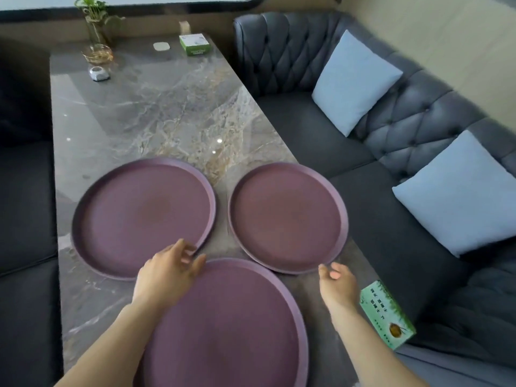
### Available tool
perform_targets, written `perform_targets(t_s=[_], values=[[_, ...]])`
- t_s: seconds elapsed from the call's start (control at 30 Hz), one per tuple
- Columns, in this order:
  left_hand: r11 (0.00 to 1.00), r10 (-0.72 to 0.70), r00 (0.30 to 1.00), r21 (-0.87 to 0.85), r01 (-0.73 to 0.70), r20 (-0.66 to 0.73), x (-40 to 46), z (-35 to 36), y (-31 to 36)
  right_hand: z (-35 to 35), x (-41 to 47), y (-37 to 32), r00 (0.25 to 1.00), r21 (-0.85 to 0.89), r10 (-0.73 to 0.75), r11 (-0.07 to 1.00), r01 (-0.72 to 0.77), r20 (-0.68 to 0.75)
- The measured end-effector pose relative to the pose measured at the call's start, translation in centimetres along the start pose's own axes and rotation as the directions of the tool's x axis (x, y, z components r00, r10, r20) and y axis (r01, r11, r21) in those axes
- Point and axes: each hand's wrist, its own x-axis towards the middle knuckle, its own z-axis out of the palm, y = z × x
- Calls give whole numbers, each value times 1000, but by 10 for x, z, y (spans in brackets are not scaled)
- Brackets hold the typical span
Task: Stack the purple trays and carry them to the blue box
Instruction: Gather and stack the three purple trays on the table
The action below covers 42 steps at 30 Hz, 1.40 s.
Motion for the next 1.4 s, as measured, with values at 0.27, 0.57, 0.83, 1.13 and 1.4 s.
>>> perform_targets(t_s=[0.27, 0.57, 0.83, 1.13, 1.4], values=[[996, -5, 985, -92, 21, 171, 101, 31, 69, -24, 83, -36, 997, 113, 79, 991, -76, -21], [929, -124, 960, -311, 202, 253, 157, 60, 104, -16, 141, -48, 994, 193, 108, 976, -106, 0], [788, -214, 956, -543, 291, 201, 153, 57, 91, -21, 134, -47, 989, 21, 49, 999, -47, -137], [857, -269, 963, -461, 230, -19, 91, 7, 57, -31, 68, -43, 991, 65, -57, 996, 66, -125], [931, -293, 956, -234, 281, -20, -8, -28, -35, -1, -19, 6, 982, -72, -188, 980, 186, -22]])
